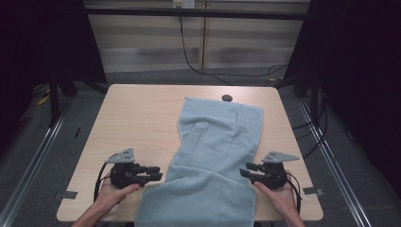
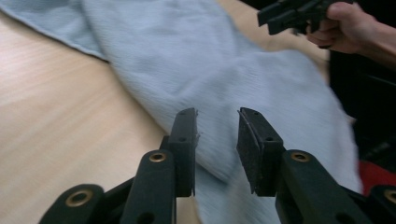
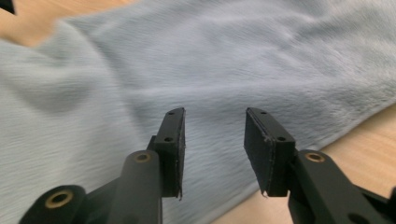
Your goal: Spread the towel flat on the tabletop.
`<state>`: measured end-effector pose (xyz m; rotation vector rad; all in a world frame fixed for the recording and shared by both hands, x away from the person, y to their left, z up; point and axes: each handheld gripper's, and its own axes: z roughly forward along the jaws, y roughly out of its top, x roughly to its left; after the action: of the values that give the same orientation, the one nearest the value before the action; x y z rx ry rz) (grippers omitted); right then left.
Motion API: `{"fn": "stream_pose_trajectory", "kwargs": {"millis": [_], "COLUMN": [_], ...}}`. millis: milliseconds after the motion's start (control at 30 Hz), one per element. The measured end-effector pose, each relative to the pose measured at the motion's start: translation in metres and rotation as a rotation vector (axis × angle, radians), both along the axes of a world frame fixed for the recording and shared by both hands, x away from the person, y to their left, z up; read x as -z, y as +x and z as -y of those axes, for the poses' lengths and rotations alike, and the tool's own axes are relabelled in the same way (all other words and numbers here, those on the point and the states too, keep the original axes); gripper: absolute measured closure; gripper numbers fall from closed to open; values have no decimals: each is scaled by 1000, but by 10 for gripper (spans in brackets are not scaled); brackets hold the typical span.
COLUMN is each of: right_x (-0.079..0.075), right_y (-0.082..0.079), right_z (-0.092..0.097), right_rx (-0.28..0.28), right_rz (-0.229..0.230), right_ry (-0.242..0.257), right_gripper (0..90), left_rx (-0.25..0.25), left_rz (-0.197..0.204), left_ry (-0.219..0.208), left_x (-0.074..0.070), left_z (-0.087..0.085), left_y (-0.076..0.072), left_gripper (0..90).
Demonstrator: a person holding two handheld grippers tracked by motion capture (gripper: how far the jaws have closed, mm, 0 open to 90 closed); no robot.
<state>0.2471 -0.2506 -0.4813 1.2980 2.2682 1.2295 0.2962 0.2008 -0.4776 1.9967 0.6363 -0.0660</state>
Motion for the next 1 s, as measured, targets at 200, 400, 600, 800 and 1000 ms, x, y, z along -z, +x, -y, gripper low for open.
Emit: {"fn": "stream_pose_trajectory", "kwargs": {"millis": [200, 400, 600, 800, 1000], "right_x": [22, 23, 19, 5, 5], "right_y": [10, 6, 10, 2, -7], "right_z": [-18, -20, -10, 28, 47], "right_rx": [-36, -35, 34, 162, 206], "right_rz": [-9, 22, -2, 31, 16], "right_ry": [-146, -162, -173, -130, -115], "right_gripper": [496, 757, 859, 860, 860], "left_rx": [33, 71, 159, 156, 165], "left_rz": [-30, -20, 24, 11, 4], "left_ry": [98, 137, 185, 158, 129], "left_x": [20, 24, 23, 20, 17], "left_z": [14, 16, 26, 21, 17], "left_y": [-6, -16, -28, -28, -36], "left_gripper": [601, 526, 776, 883, 891]}}
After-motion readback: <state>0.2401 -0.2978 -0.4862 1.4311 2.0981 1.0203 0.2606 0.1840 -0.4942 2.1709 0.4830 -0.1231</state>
